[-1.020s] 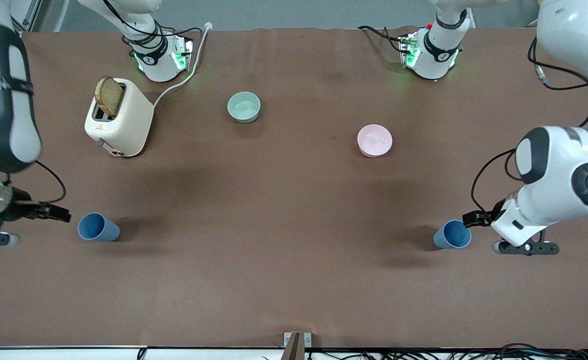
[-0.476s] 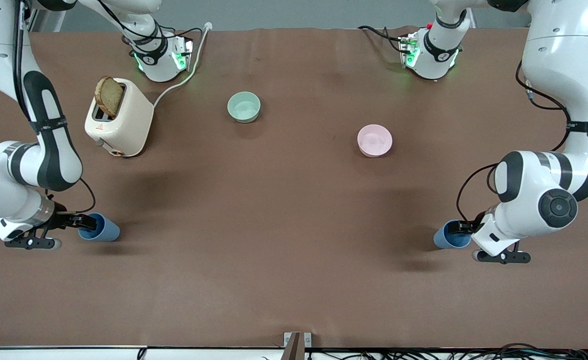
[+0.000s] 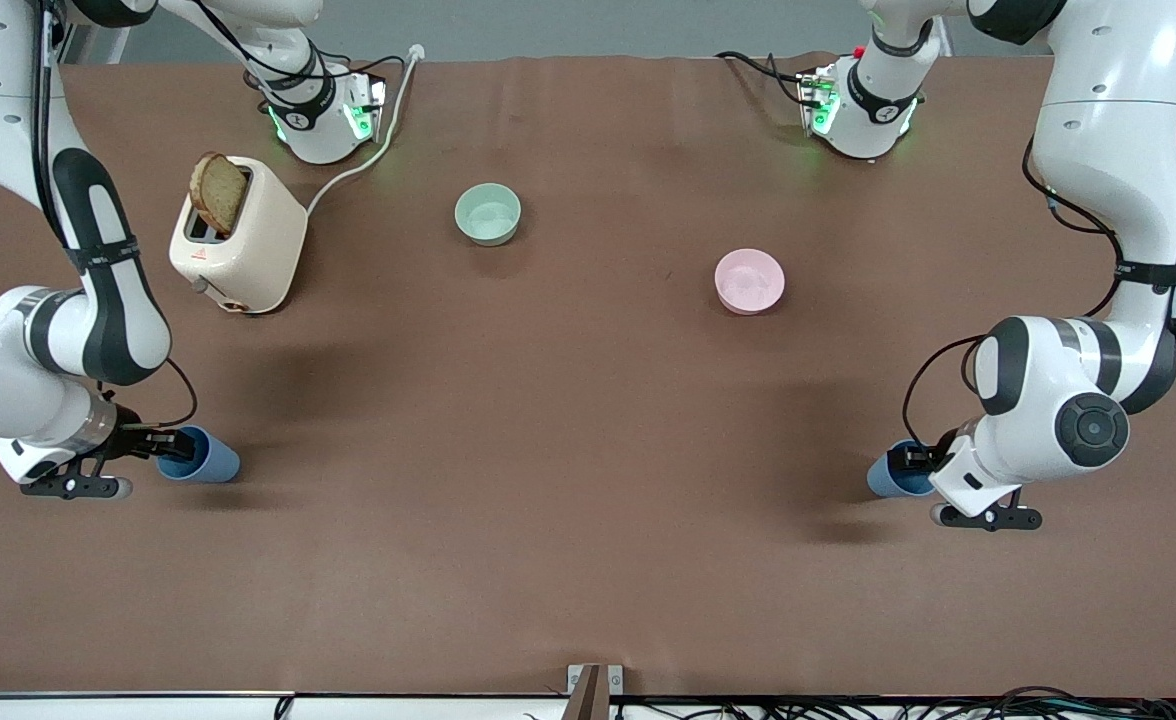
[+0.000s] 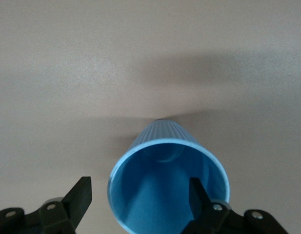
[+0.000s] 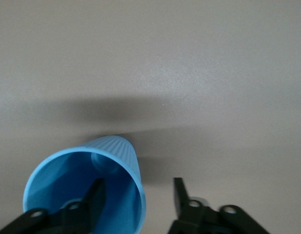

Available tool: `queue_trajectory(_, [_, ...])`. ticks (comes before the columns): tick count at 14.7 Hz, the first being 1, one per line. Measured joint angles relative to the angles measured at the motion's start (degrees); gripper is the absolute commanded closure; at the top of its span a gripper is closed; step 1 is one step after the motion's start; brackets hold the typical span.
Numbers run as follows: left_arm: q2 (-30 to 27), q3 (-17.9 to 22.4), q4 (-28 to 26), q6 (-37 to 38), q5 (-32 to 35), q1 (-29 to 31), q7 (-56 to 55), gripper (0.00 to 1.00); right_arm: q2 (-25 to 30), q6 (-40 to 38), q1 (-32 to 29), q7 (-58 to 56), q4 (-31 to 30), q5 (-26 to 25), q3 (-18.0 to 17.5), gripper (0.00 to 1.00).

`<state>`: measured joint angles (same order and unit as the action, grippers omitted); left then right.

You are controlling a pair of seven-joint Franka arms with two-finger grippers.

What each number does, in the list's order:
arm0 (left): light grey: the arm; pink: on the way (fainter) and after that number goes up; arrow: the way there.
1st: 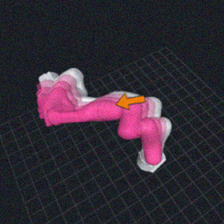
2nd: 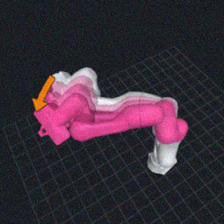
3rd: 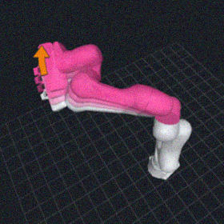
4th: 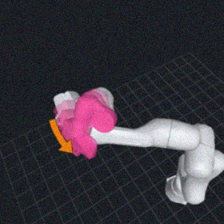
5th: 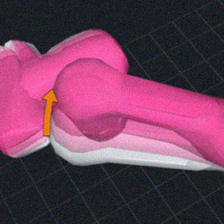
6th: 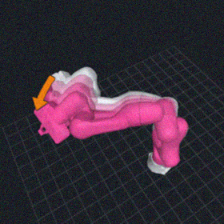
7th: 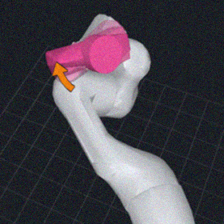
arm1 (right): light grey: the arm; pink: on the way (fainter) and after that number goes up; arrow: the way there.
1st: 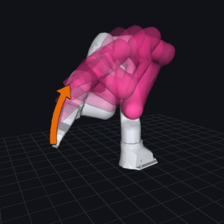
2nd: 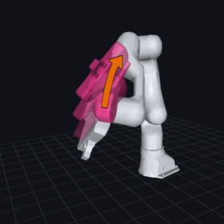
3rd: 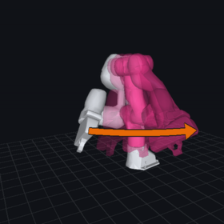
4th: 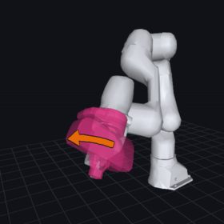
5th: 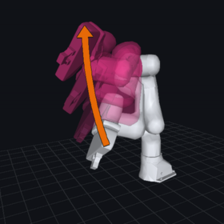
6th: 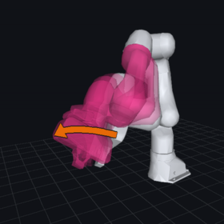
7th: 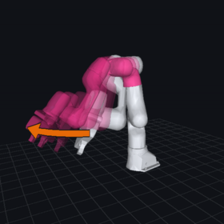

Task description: Stack blue cups with both arms

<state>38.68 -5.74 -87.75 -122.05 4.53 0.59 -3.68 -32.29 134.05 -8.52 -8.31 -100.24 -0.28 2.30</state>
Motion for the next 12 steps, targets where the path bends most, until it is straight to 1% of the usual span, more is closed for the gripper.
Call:
queue_trajectory(2, [0.4,0.0,0.2,-0.2,0.0,-0.1,-0.2,0.87,-0.1,0.0,0.0,0.0,0.2,0.0,0.0,0.99])
queue_trajectory(3, [0.5,0.0,0.3,-0.3,0.0,-0.2,-0.3,0.97,-0.1,0.0,0.0,0.0,0.2,0.0,0.0,0.99])
queue_trajectory(4, [0.5,-0.1,0.4,-0.3,0.0,-0.4,-0.4,0.99,-0.1,0.0,0.0,0.0,0.3,0.0,0.0,0.99])
queue_trajectory(6, [0.5,-0.2,0.7,-0.3,0.0,-0.7,-0.5,1.00,0.0,0.0,0.0,0.0,1.0,0.1,0.0,0.99])
queue_trajectory(8, [0.5,-1.3,1.2,-0.4,0.0,-0.7,-1.2,1.00,-0.1,0.0,-0.1,0.0,1.9,0.1,0.1,0.99])
queue_trajectory(10, [0.5,-4.5,2.5,-0.5,0.0,-0.7,-4.8,1.00,-0.1,-2.0,-0.1,0.0,3.8,0.1,0.1,0.99])
queue_trajectory(12, [0.4,-8.6,3.8,-0.5,0.0,-1.1,-9.6,1.00,-0.1,-7.1,0.0,0.0,7.5,0.1,-0.1,0.99])
